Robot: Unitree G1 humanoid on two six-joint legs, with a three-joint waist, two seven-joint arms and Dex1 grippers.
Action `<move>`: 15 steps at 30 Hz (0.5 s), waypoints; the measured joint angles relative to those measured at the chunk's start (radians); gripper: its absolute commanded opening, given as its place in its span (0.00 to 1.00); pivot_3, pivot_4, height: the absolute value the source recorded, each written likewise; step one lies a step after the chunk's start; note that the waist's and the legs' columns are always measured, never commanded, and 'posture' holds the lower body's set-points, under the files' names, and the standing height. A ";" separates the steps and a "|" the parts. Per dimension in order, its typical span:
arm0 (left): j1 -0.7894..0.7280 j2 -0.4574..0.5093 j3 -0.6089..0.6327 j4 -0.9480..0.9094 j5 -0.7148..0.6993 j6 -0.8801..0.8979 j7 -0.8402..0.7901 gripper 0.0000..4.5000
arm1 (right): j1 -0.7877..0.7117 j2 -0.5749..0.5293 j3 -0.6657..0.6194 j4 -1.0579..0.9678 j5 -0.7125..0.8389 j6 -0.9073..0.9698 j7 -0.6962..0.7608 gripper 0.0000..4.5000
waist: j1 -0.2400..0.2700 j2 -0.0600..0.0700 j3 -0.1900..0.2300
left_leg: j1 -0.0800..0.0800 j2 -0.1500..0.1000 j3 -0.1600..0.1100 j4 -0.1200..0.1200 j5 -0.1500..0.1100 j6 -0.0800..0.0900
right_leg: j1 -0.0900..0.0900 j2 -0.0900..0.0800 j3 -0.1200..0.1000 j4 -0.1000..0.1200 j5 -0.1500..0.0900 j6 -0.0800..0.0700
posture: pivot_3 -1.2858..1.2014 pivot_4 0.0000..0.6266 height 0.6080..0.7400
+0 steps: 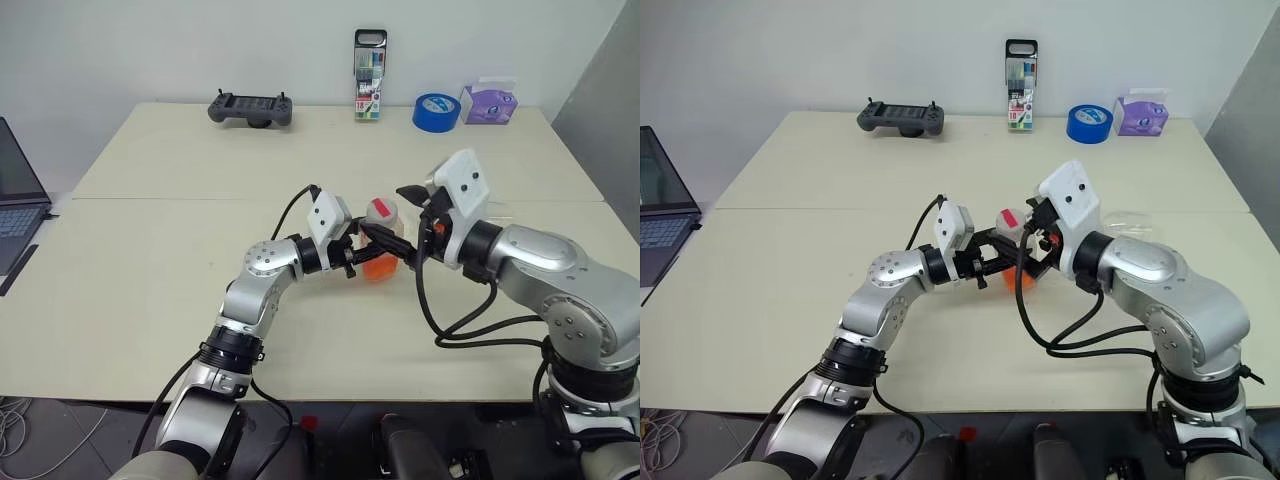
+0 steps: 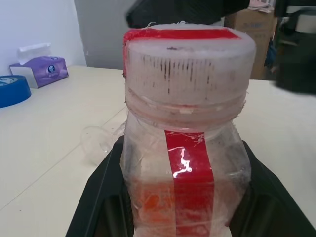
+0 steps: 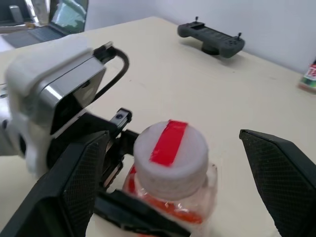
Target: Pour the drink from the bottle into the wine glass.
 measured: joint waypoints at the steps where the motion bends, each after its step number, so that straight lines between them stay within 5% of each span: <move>1: 0.000 0.000 0.000 0.000 0.000 0.000 -0.001 0.41 | 0.000 0.013 0.006 0.014 -0.019 -0.004 -0.016 1.00 | 0.000 0.000 0.000 | 0.000 0.000 0.000 0.000 0.000 0.000 | 0.000 0.000 0.000 0.000 0.000 0.000 | 0.52 0.24 1.00; 15: 0.000 -0.004 -0.002 0.000 0.002 -0.009 0.006 0.41 | -0.022 0.083 0.064 0.110 -0.104 -0.089 -0.053 1.00 | -0.001 0.000 0.000 | 0.000 0.000 0.000 0.000 0.000 0.000 | 0.000 0.000 0.000 0.000 0.000 0.000 | 0.52 0.24 1.00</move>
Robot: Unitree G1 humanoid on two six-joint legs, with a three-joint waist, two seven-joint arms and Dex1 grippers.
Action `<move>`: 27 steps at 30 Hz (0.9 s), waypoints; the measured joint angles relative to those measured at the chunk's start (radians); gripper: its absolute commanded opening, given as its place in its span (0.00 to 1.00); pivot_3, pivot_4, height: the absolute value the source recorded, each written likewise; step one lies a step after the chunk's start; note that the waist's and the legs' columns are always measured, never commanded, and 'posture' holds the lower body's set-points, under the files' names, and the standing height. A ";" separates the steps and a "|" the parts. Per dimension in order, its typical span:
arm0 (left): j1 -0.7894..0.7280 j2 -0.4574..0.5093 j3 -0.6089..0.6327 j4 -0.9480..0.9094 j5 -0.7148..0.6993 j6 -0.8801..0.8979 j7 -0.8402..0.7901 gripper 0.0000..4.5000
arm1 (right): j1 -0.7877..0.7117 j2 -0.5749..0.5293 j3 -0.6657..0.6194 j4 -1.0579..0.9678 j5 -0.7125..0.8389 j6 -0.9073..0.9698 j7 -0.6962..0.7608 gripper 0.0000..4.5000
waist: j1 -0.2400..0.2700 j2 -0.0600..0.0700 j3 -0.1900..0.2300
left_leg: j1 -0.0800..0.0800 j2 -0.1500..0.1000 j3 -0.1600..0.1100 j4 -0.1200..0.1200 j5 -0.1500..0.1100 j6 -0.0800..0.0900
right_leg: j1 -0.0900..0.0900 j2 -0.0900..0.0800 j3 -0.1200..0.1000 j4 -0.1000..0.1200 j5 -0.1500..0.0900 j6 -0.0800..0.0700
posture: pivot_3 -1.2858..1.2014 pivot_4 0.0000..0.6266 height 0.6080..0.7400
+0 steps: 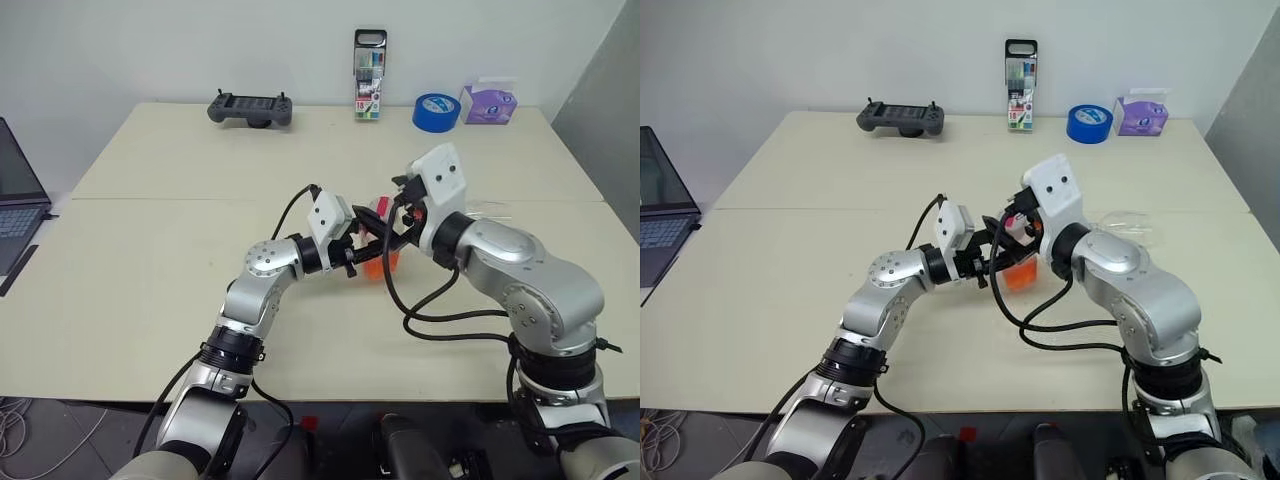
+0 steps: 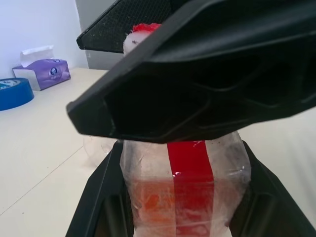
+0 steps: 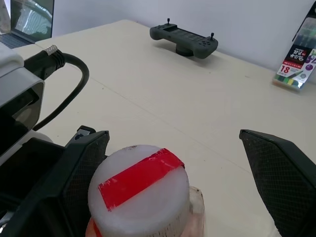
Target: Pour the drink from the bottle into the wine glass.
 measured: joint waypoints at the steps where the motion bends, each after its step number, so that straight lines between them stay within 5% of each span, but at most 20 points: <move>1: 0.000 -0.001 -0.002 0.000 0.001 0.000 0.001 0.41 | 0.000 -0.013 0.000 -0.003 0.003 0.000 0.009 1.00 | 0.000 0.000 0.000 | 0.000 0.000 0.000 0.000 0.000 0.000 | 0.000 0.000 0.000 0.000 0.000 0.000 | 0.52 0.24 1.00; 27: -0.006 0.006 -0.001 0.012 0.005 -0.008 -0.003 0.41 | 0.112 -0.172 -0.143 -0.134 0.178 -0.017 0.183 1.00 | 0.000 0.000 0.000 | 0.000 0.000 0.000 0.000 0.000 0.000 | 0.000 0.003 0.000 0.000 0.000 0.000 | 0.52 0.24 1.00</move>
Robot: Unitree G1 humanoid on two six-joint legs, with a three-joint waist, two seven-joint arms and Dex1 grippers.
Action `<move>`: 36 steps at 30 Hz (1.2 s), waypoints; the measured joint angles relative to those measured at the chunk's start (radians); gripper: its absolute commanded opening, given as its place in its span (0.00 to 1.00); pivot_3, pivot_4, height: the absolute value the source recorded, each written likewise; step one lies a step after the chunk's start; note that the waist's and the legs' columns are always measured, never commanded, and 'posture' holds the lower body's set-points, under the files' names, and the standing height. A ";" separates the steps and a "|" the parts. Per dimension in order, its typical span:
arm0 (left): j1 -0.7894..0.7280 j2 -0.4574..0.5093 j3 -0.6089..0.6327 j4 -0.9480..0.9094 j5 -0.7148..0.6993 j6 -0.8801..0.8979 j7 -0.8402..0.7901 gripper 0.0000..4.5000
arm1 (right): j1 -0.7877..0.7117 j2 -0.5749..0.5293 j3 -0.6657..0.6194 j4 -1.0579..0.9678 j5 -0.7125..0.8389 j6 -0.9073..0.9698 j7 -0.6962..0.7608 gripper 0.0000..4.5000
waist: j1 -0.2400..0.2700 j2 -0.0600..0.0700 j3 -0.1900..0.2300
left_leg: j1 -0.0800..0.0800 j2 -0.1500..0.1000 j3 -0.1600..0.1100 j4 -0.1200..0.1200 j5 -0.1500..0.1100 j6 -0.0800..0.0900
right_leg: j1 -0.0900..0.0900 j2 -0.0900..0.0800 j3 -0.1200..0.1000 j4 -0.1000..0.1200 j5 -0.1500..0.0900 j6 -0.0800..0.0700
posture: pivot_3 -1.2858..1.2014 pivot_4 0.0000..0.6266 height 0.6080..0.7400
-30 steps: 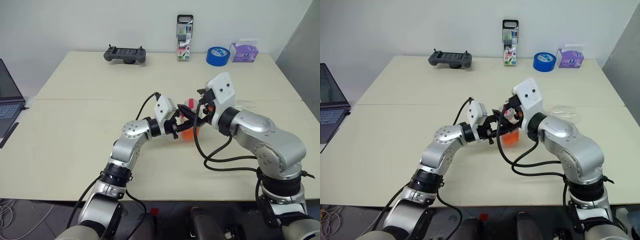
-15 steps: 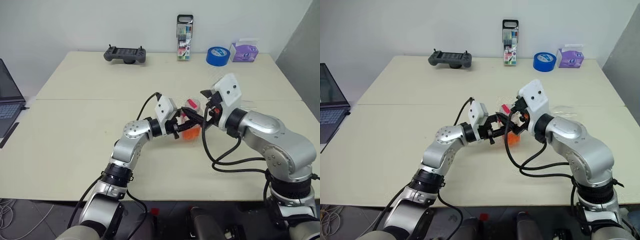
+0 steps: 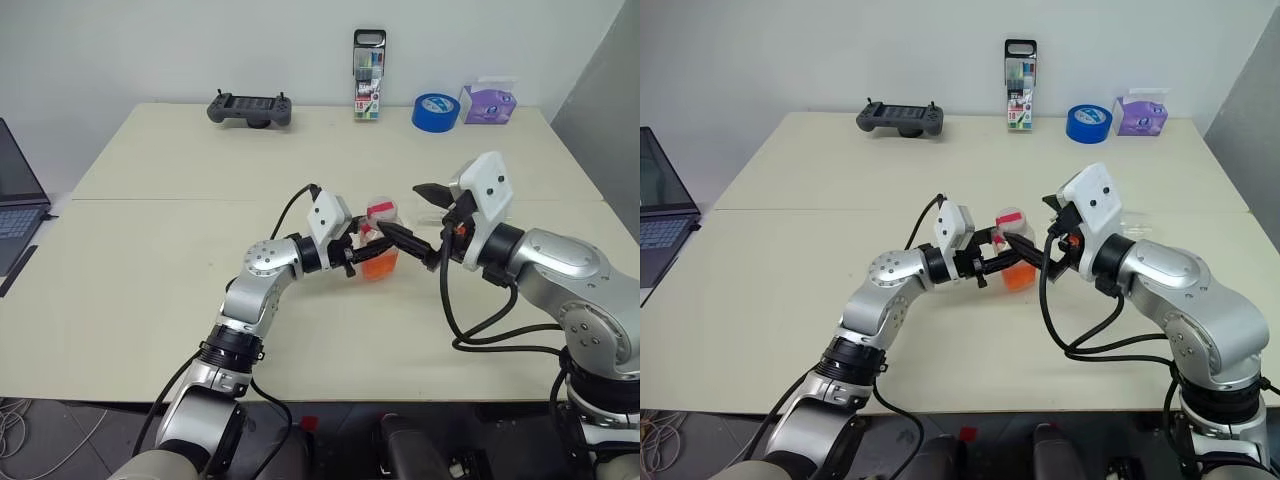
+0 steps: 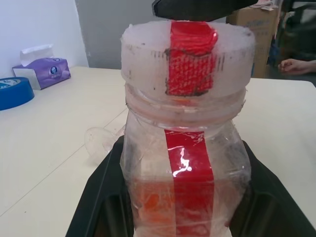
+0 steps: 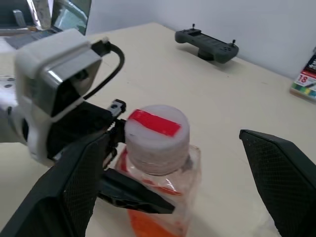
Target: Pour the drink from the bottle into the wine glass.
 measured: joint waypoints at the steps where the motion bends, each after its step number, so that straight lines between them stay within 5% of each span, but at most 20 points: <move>1: 0.000 0.000 0.000 0.000 0.000 0.000 0.000 0.41 | 0.000 0.000 0.000 -0.001 0.010 0.000 0.002 1.00 | 0.000 0.000 0.000 | 0.000 0.000 0.000 0.000 0.000 0.000 | 0.000 0.000 0.000 0.000 0.000 0.000 | 0.52 0.24 1.00; 18: 0.000 -0.002 0.000 0.003 0.000 -0.001 0.001 0.41 | -0.050 0.140 0.039 0.021 0.014 0.133 -0.202 1.00 | 0.000 0.000 0.000 | 0.000 0.000 0.000 0.000 0.000 0.000 | 0.000 0.000 0.000 0.000 0.000 0.000 | 0.52 0.24 1.00; 21: 0.000 -0.002 0.000 0.003 0.000 -0.001 0.001 0.41 | -0.053 0.154 0.039 0.028 0.016 0.148 -0.217 0.87 | 0.000 0.000 0.000 | 0.000 0.000 0.000 0.000 0.000 0.000 | 0.000 0.000 0.000 0.000 0.000 0.000 | 0.52 0.24 1.00; 27: 0.000 -0.002 0.000 0.006 0.006 0.000 0.004 0.41 | -0.075 0.172 0.038 0.037 0.023 0.154 -0.226 0.42 | 0.000 0.000 0.000 | 0.000 0.000 0.000 0.000 0.000 0.000 | 0.000 0.000 0.000 0.000 0.000 0.000 | 0.52 0.24 1.00; 36: 0.000 -0.002 0.000 0.014 0.007 -0.003 0.003 0.41 | -0.108 0.145 -0.012 0.050 0.048 0.144 -0.189 0.38 | 0.000 0.000 0.000 | 0.000 0.000 0.000 0.000 0.000 0.000 | 0.000 0.000 0.000 0.000 0.000 0.000 | 0.52 0.24 1.00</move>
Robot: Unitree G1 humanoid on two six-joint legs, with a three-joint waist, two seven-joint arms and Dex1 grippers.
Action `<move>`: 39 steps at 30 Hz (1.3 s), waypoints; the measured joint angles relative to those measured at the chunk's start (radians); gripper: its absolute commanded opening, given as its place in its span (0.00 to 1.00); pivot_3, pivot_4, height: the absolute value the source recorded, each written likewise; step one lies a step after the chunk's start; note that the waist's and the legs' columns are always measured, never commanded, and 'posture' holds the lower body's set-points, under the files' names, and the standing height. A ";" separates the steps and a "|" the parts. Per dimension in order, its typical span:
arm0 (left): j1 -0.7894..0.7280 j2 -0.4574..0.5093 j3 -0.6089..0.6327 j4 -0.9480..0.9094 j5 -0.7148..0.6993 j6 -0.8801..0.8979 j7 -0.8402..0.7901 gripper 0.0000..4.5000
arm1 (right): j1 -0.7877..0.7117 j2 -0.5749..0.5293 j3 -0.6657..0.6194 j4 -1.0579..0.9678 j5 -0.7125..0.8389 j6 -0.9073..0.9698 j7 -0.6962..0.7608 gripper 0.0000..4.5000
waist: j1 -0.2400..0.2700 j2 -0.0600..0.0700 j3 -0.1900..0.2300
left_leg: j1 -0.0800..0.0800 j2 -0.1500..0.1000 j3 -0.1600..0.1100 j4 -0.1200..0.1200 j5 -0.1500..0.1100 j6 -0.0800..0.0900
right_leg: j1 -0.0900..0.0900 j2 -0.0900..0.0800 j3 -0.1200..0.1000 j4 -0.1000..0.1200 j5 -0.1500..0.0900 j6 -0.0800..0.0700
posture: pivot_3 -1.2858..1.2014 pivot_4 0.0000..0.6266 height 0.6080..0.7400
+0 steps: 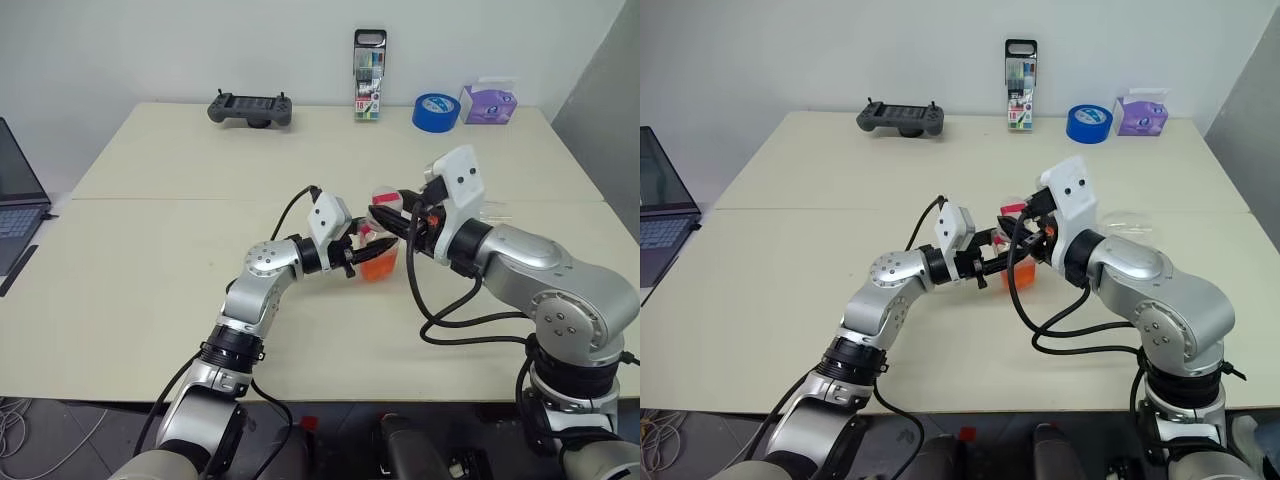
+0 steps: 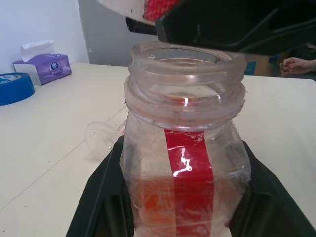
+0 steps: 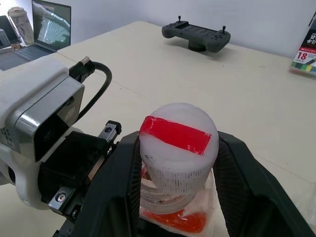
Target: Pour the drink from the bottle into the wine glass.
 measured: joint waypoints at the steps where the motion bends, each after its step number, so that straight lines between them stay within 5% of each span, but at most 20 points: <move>1: 0.000 0.000 0.000 0.000 0.000 0.000 0.000 0.41 | -0.018 -0.004 -0.026 0.006 0.010 -0.004 0.008 0.38 | 0.000 0.000 0.000 | 0.000 0.000 0.000 0.000 0.000 0.000 | 0.000 0.000 0.000 0.000 0.000 0.000 | 0.52 0.24 1.00; 5: 0.000 0.000 0.000 0.000 0.000 -0.001 0.000 0.41 | -0.036 -0.044 -0.140 0.047 -0.023 -0.041 -0.033 0.38 | 0.001 0.000 0.000 | 0.000 0.000 0.000 0.000 0.000 0.000 | 0.000 0.000 0.000 0.000 0.000 0.000 | 0.52 0.24 1.00; 8: 0.001 0.005 0.002 -0.001 0.001 -0.002 0.002 0.41 | 0.131 -0.079 -0.174 0.132 -0.164 -0.114 -0.134 0.38 | 0.009 -0.003 -0.002 | -0.001 -0.001 0.000 0.000 0.000 0.000 | 0.002 -0.001 0.000 -0.001 0.000 0.000 | 0.52 0.24 1.00; 11: 0.006 0.010 0.008 -0.001 0.001 -0.002 0.005 0.41 | 0.312 0.004 -0.211 0.279 -0.299 -0.199 -0.255 0.38 | 0.007 -0.003 -0.002 | -0.001 -0.001 0.003 -0.001 0.000 0.000 | -0.001 -0.004 0.003 0.001 0.000 0.000 | 0.52 0.24 1.00; 17: 0.006 0.002 0.006 -0.001 0.001 -0.002 0.005 0.41 | 0.431 0.141 -0.222 0.359 -0.375 -0.311 -0.337 0.38 | -0.009 -0.001 -0.003 | 0.005 0.002 0.005 -0.002 0.000 0.000 | 0.001 0.003 0.005 0.001 0.000 0.000 | 0.52 0.24 1.00; 25: -0.009 0.033 0.034 0.010 0.003 -0.001 0.027 0.41 | 0.437 0.192 -0.230 0.346 -0.432 -0.331 -0.411 0.99 | -0.006 -0.001 -0.003 | 0.005 0.003 0.005 -0.001 0.000 0.000 | 0.001 0.005 0.005 0.001 0.000 0.000 | 0.52 0.24 1.00; 35: -0.056 0.062 0.095 0.115 0.011 -0.027 0.071 0.41 | 0.404 0.109 -0.159 0.188 -0.504 -0.330 -0.371 1.00 | -0.006 -0.001 -0.003 | 0.004 0.003 0.005 -0.002 0.000 0.000 | 0.001 0.005 0.005 0.001 0.000 0.000 | 0.52 0.24 1.00; 39: -0.080 0.098 0.144 0.173 0.015 -0.040 0.120 0.41 | 0.363 0.026 -0.073 0.163 -0.484 -0.323 -0.236 1.00 | -0.005 -0.001 -0.003 | 0.004 0.003 0.004 -0.002 0.000 0.000 | 0.001 0.006 0.003 0.001 0.000 0.000 | 0.52 0.24 1.00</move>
